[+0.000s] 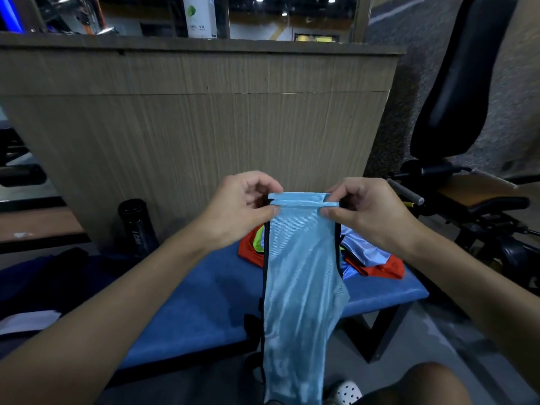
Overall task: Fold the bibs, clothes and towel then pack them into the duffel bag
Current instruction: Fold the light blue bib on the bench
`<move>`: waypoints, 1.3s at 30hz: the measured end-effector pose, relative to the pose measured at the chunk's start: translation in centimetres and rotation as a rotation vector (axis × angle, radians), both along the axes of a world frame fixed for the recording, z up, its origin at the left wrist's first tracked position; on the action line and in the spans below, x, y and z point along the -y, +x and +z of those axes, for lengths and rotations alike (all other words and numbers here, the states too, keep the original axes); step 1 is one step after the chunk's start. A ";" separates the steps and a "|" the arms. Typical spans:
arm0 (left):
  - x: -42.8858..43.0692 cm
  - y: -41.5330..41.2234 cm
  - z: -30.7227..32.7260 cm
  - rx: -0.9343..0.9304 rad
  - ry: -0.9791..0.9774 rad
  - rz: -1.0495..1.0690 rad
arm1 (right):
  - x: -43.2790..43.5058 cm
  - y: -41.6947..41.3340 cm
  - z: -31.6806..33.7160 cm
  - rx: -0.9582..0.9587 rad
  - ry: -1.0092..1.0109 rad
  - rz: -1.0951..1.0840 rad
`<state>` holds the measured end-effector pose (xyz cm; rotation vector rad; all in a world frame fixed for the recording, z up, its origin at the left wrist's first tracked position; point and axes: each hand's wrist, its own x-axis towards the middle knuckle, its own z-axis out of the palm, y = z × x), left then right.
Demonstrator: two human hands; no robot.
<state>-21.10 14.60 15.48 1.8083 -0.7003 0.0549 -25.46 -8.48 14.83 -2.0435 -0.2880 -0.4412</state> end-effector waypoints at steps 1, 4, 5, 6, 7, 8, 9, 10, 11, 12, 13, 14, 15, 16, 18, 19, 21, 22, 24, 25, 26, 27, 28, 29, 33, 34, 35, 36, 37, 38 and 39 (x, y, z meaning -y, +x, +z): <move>0.1 -0.1 0.0 -0.014 -0.027 0.003 | 0.0 0.0 0.1 0.007 0.004 -0.001; 0.1 -0.1 -0.2 -0.093 -0.141 0.020 | -0.2 0.0 0.6 0.026 0.085 0.029; 0.2 -0.1 -0.3 -0.118 -0.183 0.018 | -0.3 0.0 0.7 0.027 0.100 0.036; 0.3 -0.1 -0.3 -0.136 -0.221 0.016 | -0.4 -0.1 0.9 0.027 0.100 0.034; 0.3 -0.2 -0.3 -0.143 -0.252 0.022 | -0.6 -0.2 1.0 0.026 0.087 0.029; 0.4 -0.2 -0.3 -0.138 -0.275 0.033 | -0.6 -0.2 1.1 0.021 0.069 0.025; 0.5 -0.2 -0.2 -0.127 -0.296 0.045 | -0.7 -0.3 1.2 0.013 0.051 0.024; 0.5 -0.2 -0.1 -0.114 -0.315 0.054 | -0.7 -0.3 1.2 0.006 0.033 0.022; 0.5 -0.2 -0.1 -0.100 -0.331 0.061 | -0.7 -0.3 1.3 0.005 0.013 0.011; 0.6 -0.3 -0.1 -0.087 -0.340 0.066 | -0.7 -0.2 1.4 0.010 -0.009 -0.005; 0.7 -0.4 -0.3 -0.082 -0.343 0.067 | -0.6 0.0 1.4 0.024 -0.029 -0.018; 0.8 -0.5 -0.5 -0.087 -0.342 0.068 | -0.6 0.0 1.5 0.041 -0.039 -0.026; 0.9 -0.6 -0.7 -0.101 -0.344 0.072 | -0.7 0.1 1.5 0.055 -0.046 -0.036; 1.0 -0.6 -0.9 -0.115 -0.348 0.081 | -0.7 0.2 1.6 0.059 -0.048 -0.036; 0.9 -0.5 -1.0 -0.116 -0.352 0.102 | -0.5 0.3 1.5 0.040 -0.052 -0.027; 0.9 -0.5 -0.8 -0.108 -0.345 0.100 | -0.3 0.2 1.5 0.020 -0.071 -0.019; 1.0 -0.6 -0.3 -0.091 -0.327 0.064 | 0.0 0.2 1.4 -0.005 -0.195 -0.018; 1.1 -0.7 0.1 -0.084 -0.316 0.039 | 0.1 0.2 1.5 -0.005 -0.289 -0.025; 1.5 -0.9 0.6 -0.068 -0.299 0.002 | -0.3 0.1 1.7 0.025 -0.421 -0.021; 1.8 -1.0 0.7 -0.062 -0.295 -0.007 | -0.7 0.2 1.8 0.057 -0.455 -0.008; 1.9 -1.0 0.6 -0.058 -0.294 -0.009 | -1.1 0.3 1.8 0.114 -0.489 0.005; 2.0 -1.0 0.3 -0.056 -0.298 -0.010 | -1.3 0.5 1.9 0.182 -0.524 -0.003; 2.0 -1.0 0.1 -0.060 -0.305 -0.009 | -1.5 0.6 2.0 0.226 -0.534 -0.016; 2.0 -1.0 -0.3 -0.064 -0.310 -0.001 | -1.6 0.6 2.1 0.228 -0.527 -0.025; 1.8 -1.1 -0.5 -0.054 -0.319 0.014 | -1.6 0.5 2.0 0.190 -0.542 0.014; 1.8 -1.0 -0.3 -0.042 -0.314 0.004 | -1.7 0.5 2.0 0.195 -0.565 0.023; 1.8 -0.9 -0.2 -0.026 -0.307 -0.004 | -1.9 0.6 2.1 0.189 -0.580 0.028; 1.8 -0.8 -0.1 -0.015 -0.307 -0.004 | -2.1 0.8 2.1 0.180 -0.589 0.029; 1.9 -0.7 -0.2 -0.021 -0.319 -0.002 | -2.2 0.9 2.2 0.181 -0.589 0.029; 2.0 -0.7 -0.7 -0.045 -0.336 -0.005 | -2.4 1.0 2.3 0.183 -0.574 0.029; 2.2 -0.9 -1.3 -0.086 -0.338 -0.010 | -2.5 1.0 2.4 0.185 -0.547 0.034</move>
